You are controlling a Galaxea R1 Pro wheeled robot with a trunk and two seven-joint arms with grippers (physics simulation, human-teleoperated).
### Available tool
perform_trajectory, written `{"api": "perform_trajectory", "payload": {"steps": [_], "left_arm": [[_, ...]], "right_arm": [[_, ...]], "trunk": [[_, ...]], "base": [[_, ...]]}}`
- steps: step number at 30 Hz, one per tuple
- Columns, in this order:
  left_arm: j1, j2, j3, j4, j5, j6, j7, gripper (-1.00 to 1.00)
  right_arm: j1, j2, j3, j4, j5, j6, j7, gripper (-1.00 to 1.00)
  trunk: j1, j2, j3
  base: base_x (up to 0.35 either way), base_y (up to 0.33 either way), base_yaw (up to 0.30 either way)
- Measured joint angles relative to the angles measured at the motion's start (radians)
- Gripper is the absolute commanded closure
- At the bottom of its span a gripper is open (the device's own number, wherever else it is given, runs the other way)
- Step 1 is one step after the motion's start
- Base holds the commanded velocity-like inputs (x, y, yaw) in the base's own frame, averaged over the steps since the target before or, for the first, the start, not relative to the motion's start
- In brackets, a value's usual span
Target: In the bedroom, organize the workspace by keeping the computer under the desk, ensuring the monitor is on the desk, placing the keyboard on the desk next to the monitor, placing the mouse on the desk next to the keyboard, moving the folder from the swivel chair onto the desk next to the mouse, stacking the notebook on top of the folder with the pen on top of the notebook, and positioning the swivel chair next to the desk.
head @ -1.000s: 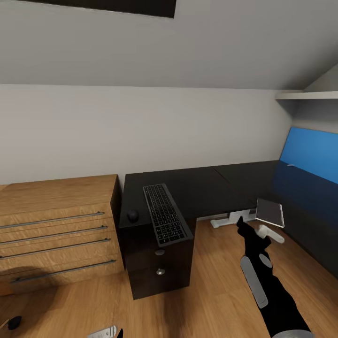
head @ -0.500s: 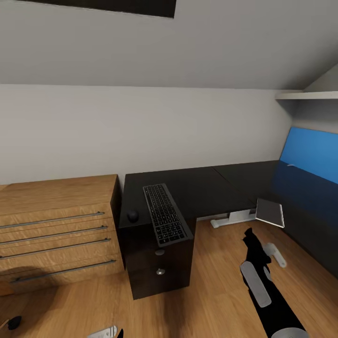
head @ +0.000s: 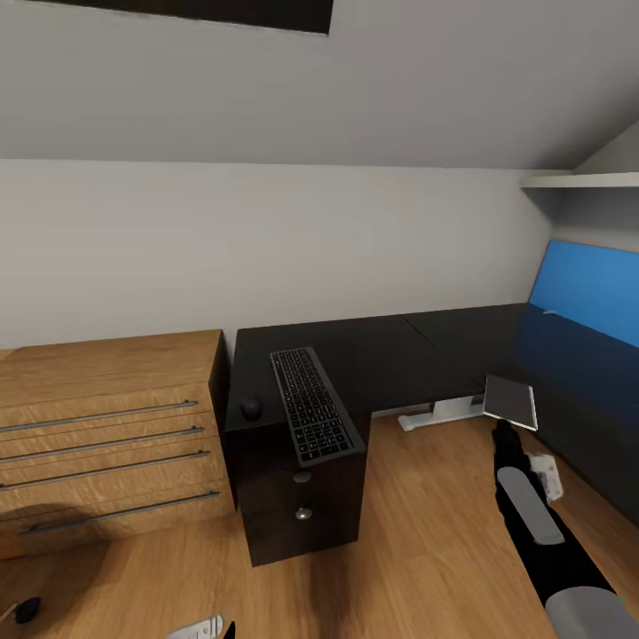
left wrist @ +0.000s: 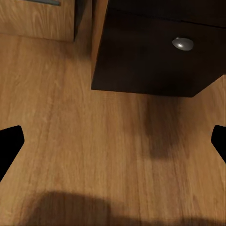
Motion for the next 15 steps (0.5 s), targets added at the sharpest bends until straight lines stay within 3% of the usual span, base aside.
{"api": "perform_trajectory", "payload": {"steps": [1,4,5,7,8,9,13,15], "left_arm": [[0.000,-0.001,-0.008,-0.004,0.000,0.002,-0.001,-1.00],[0.000,-0.002,-0.039,-0.058,0.002,0.033,0.000,-1.00],[-0.001,-0.004,-0.066,-0.155,0.002,0.174,0.006,-1.00],[-0.001,-0.011,-0.073,-0.212,0.000,0.289,0.011,-1.00],[-0.001,-0.025,-0.074,-0.258,0.001,0.410,0.017,-1.00],[-0.002,-0.034,-0.073,-0.280,0.000,0.468,0.019,-1.00],[-0.015,-0.077,-0.064,-0.346,0.001,0.631,0.026,-1.00],[-0.029,-0.095,-0.062,-0.358,0.000,0.665,0.026,-1.00]], "right_arm": [[-0.001,-0.001,-0.002,0.001,0.037,0.000,0.001,-1.00],[-0.001,0.000,-0.004,0.002,0.094,0.000,0.001,-1.00],[-0.002,0.000,-0.005,0.002,0.116,0.003,0.002,-1.00],[-0.001,0.000,-0.006,0.001,0.121,0.004,0.002,-1.00],[-0.001,0.000,-0.008,0.001,0.120,0.004,0.002,-1.00],[-0.001,0.000,-0.009,0.001,0.118,0.005,0.002,-1.00],[-0.001,0.002,-0.010,0.001,0.086,0.005,0.002,-1.00],[-0.001,0.002,-0.010,0.001,0.060,0.005,0.002,-1.00]], "trunk": [[0.000,0.000,0.000],[0.000,0.000,0.000],[0.000,0.000,0.000],[0.000,0.000,0.000],[0.000,0.000,0.000],[0.000,0.000,0.000],[0.000,0.000,0.000],[0.000,0.000,0.000]], "base": [[0.000,0.000,0.000],[0.000,0.000,0.000],[0.000,0.000,0.000],[0.000,0.000,0.000],[0.000,0.000,0.000],[0.000,0.000,0.000],[0.000,0.000,0.000],[0.000,0.000,0.000]]}}
